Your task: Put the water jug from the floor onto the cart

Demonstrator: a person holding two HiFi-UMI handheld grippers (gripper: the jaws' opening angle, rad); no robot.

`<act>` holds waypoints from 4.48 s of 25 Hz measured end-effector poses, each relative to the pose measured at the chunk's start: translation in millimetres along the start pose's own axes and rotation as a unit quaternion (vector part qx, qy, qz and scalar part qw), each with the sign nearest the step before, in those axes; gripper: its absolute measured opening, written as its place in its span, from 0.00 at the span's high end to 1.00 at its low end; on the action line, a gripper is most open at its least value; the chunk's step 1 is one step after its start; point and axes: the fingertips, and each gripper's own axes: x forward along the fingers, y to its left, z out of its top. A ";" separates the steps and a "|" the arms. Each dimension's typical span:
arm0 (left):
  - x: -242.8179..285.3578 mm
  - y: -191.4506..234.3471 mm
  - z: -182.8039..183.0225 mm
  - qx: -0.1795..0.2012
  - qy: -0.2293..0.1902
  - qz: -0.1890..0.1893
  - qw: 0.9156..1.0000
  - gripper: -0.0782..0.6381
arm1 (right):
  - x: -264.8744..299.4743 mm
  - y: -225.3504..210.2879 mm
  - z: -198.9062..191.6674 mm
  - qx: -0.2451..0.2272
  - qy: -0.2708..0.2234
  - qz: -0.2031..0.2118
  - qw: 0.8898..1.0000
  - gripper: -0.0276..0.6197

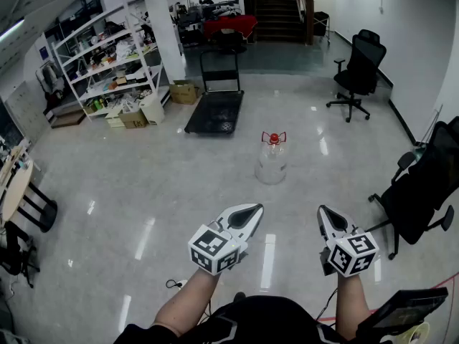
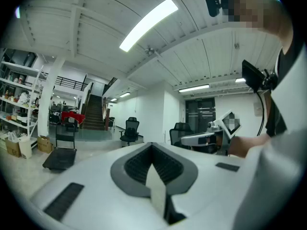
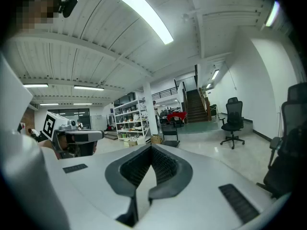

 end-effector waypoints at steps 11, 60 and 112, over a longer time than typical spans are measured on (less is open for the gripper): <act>3.8 24.5 -2.3 -0.007 0.000 0.014 1.000 0.90 | 21.4 -2.7 3.8 -0.009 0.003 0.002 1.000 0.97; 279.0 287.0 24.9 -0.039 0.031 0.048 0.998 0.90 | 342.7 -207.6 100.0 -0.014 -0.013 0.082 0.996 0.97; 683.0 773.4 -310.7 -0.275 0.302 0.075 0.910 0.63 | 912.9 -540.8 -123.9 0.119 0.289 0.018 0.950 0.72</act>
